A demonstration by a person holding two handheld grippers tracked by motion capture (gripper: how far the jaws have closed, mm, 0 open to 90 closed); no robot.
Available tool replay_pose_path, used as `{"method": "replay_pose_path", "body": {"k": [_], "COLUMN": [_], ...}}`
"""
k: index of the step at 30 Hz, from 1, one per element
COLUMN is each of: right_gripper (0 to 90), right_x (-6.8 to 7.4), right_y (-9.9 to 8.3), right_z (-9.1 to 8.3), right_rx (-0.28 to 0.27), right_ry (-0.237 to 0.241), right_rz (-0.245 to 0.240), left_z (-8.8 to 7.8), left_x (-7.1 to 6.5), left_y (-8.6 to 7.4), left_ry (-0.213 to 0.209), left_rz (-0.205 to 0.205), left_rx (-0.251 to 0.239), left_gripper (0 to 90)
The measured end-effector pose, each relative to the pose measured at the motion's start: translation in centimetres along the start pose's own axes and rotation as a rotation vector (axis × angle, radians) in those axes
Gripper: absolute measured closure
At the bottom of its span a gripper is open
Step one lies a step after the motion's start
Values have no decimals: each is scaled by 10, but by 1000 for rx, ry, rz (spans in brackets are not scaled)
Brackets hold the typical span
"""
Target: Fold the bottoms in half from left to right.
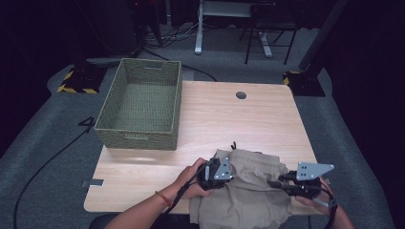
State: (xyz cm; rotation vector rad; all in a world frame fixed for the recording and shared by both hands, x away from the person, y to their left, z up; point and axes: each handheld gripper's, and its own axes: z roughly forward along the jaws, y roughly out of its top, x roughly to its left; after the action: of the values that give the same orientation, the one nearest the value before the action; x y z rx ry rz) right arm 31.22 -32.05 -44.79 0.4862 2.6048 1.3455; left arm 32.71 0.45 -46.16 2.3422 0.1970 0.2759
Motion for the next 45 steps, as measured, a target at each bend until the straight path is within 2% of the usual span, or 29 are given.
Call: {"method": "replay_pose_path", "body": {"k": [1,2,3,6,8,9,11,14,19,20,24,26,28,30,32,35,38,39,41,43,45], "right_gripper": [754,752,740,738,746,754,763,772,777,777,777,776,775,774,770,689,562,511,409,348,286], "right_x": [5,9,15,22,23,22,21,15,-5,-10,-33,-44,-56,-65,-71,-71,-67,-65,-61,-58,-56], "right_y": [-7,-13,-22,-34,-39,-40,-41,-38,-32,-30,-26,-22,-19,-16,-14,-12,-10,-9,-5,0,9], "right_z": [2,4,8,14,19,21,23,28,39,41,51,56,62,66,70,72,65,60,50,38,26], "right_rx": [14,31,77,106,143,141,139,139,137,132,114,117,111,105,100,108,99,87,75,52,5], "right_ry": [8,12,2,5,-32,-36,-40,-90,-175,-186,-223,-235,-248,-271,-280,-293,-305,-296,-312,-311,-339], "right_rz": [15,23,27,54,70,78,84,92,108,111,136,135,148,154,163,154,170,172,184,200,204], "left_z": [1,3,4,8,12,14,16,20,28,30,36,39,41,44,45,44,35,31,18,3,-9], "left_x": [-3,-6,-8,-9,-6,-3,-2,5,28,34,59,70,81,89,98,105,103,101,93,82,70], "left_y": [-3,-8,-11,-18,-21,-22,-22,-21,-18,-17,-16,-14,-13,-13,-14,-17,-20,-20,-19,-19,-21], "left_ry": [-7,-11,-2,-15,-18,-23,-10,0,49,59,92,122,135,164,172,175,170,175,174,166,161], "left_rz": [0,7,7,-12,-41,-54,-52,-66,-82,-96,-117,-112,-137,-122,-149,-150,-184,-189,-192,-175,-153], "left_rx": [8,39,53,76,92,95,101,105,114,120,122,136,141,142,136,125,118,117,91,66,57], "left_gripper": [784,783,782,783,786,788,789,791,789,787,779,763,758,751,730,684,616,584,546,546,548]}}
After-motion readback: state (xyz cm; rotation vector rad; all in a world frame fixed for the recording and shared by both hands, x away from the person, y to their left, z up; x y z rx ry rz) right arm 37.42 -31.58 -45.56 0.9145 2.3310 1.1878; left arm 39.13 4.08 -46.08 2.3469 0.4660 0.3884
